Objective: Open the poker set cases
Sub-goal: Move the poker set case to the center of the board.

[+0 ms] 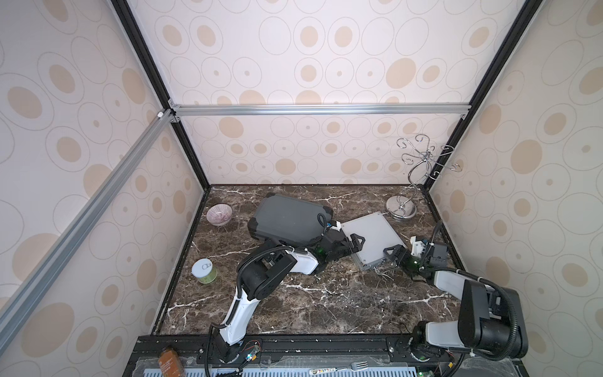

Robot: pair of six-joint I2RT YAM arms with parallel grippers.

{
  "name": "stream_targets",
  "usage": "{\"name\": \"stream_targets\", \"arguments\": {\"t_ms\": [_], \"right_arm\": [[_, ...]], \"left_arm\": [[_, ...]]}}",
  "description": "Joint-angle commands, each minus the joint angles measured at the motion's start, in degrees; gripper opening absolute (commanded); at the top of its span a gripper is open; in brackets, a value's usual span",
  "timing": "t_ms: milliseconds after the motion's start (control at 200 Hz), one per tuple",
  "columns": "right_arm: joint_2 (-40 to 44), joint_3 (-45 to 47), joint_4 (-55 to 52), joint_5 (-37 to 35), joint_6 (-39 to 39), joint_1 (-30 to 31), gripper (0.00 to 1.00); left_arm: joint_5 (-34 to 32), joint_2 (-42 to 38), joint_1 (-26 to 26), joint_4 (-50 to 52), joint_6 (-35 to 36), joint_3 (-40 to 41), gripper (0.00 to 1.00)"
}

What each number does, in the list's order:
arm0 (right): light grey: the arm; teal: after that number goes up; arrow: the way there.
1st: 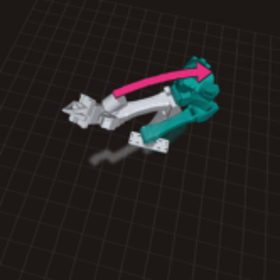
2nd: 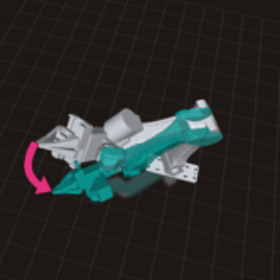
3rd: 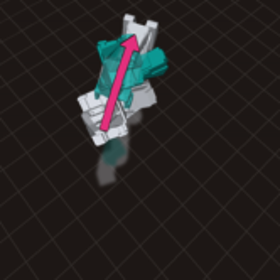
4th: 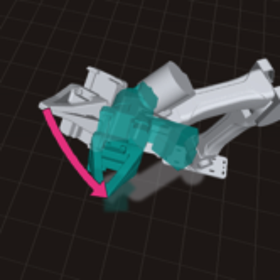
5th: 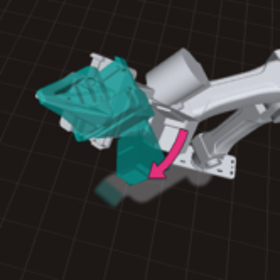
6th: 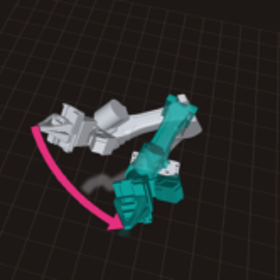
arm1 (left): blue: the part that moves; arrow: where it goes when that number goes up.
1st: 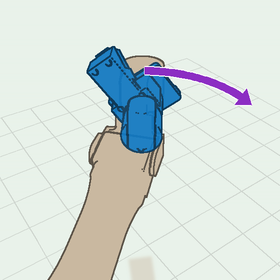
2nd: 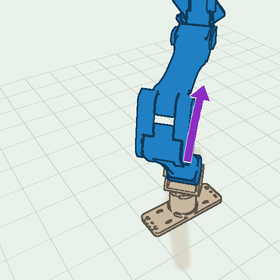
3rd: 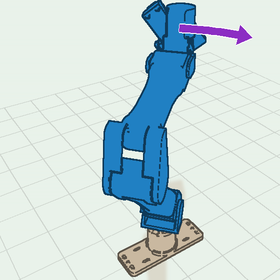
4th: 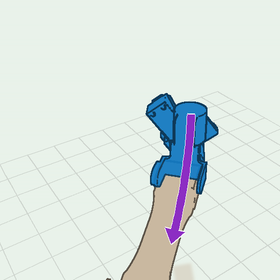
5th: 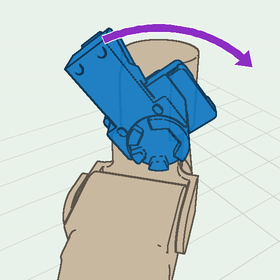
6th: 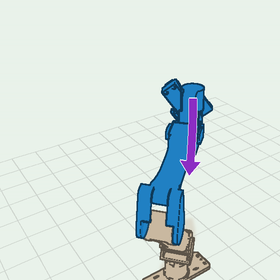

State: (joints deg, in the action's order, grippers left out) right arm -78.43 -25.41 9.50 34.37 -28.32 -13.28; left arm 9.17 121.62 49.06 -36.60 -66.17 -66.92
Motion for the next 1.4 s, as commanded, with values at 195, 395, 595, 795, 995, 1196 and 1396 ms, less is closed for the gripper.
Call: {"name": "stream_targets", "arguments": {"t_ms": [195, 395, 595, 795, 995, 1196, 1396], "right_arm": [[1.7, 1.25, 0.87, 3.43, -0.59, 4.54, 0.87], [2.9, 4.66, 4.4, 2.91, -3.75, 5.44, 0.86], [1.32, 4.56, 5.97, 2.2, -5.61, 8.35, 0.85], [2.25, 6.43, 7.89, 0.92, -7.55, 9.9, 0.84], [3.2, 8.23, 10.05, 0.35, -10.17, 10.58, 0.8], [3.68, 9.48, 12.55, 0.02, -12.35, 11.56, 0.79], [5.42, 9.77, 11.68, -1.11, -11.85, 11.87, 0.78]], "left_arm": [[1.75, 0.55, -1.75, 0.43, 0.64, -2.02, 1.0], [1.91, -0.15, -2.5, 0.73, 1.79, -1.4, 1.0], [2.4, -1.16, -3.26, -0.4, 2.8, 0.09, 1.0], [1.32, -2.76, -3.27, -0.62, 4.21, 1.75, 1.0], [-0.27, -5.41, -3.28, -2.93, 4.64, 4.62, 1.0], [-2.57, -8.39, -3.0, -2.54, 6.72, 6.22, 1.0], [-5.58, -12.42, -2.5, -2.92, 6.98, 10.22, 1.0]]}}
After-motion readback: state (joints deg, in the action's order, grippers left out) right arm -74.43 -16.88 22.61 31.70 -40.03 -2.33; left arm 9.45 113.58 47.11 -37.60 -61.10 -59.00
